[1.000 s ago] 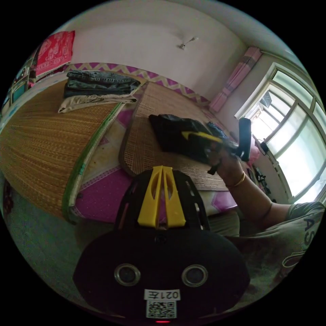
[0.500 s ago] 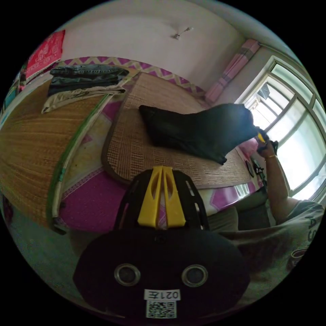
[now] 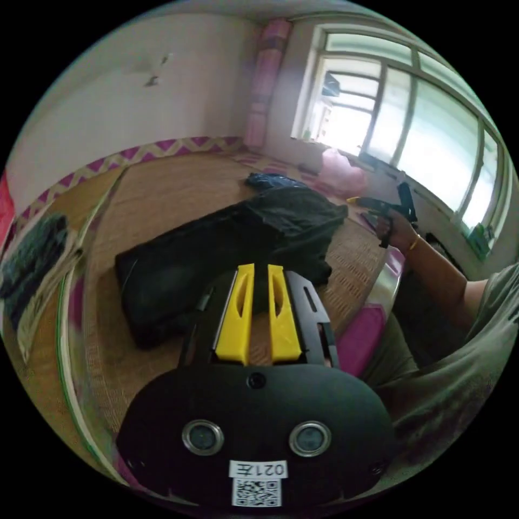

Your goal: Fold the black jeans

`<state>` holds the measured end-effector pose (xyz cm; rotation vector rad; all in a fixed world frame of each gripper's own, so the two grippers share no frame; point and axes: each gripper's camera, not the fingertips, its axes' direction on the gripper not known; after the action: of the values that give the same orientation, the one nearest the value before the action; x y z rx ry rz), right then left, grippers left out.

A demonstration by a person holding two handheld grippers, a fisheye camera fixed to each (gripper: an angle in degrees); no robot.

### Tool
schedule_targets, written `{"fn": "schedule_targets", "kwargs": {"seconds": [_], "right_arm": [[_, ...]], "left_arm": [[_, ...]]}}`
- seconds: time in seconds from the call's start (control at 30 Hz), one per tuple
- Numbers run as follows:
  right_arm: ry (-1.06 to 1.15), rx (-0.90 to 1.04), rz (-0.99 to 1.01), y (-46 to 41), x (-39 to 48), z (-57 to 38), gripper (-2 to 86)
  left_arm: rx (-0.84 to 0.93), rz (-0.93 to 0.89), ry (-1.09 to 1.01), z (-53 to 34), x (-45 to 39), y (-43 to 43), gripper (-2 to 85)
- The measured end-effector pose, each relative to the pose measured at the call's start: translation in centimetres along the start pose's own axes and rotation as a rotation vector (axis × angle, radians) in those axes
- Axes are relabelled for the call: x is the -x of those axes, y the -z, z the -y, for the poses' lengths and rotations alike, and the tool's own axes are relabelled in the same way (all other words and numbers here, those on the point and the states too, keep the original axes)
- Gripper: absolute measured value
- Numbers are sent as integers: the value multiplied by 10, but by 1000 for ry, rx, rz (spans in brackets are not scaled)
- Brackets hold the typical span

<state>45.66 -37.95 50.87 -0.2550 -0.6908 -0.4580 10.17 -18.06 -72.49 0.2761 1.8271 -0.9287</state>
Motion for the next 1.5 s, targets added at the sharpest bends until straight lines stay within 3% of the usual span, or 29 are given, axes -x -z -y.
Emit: {"fn": "schedule_targets", "kwargs": {"seconds": [0.17, 0.37, 0.67, 0.83, 0.97, 1.13, 1.37, 1.5], "right_arm": [[251, 192, -135, -81, 106, -24, 64], [256, 312, -326, -143, 142, -31, 87], [328, 391, -467, -181, 175, -45, 84], [308, 395, -440, -185, 178, -45, 84], [280, 398, -406, -186, 177, -44, 84], [271, 399, -396, -189, 179, -44, 83], [249, 400, -382, -194, 181, -43, 83], [220, 396, -387, -197, 183, -41, 83]], "left_arm": [[81, 12, -45, 61, -24, -90, 82], [190, 51, -23, 97, -22, -156, 111], [242, 197, -78, 135, 0, -170, 81], [244, 313, -160, 155, 18, -166, 32], [100, 82, 120, 173, 105, -111, 4], [-175, 4, 336, 170, 231, 30, -3], [-405, 253, 640, 77, 448, 262, -6], [-395, 387, 854, 9, 549, 316, -7]]}}
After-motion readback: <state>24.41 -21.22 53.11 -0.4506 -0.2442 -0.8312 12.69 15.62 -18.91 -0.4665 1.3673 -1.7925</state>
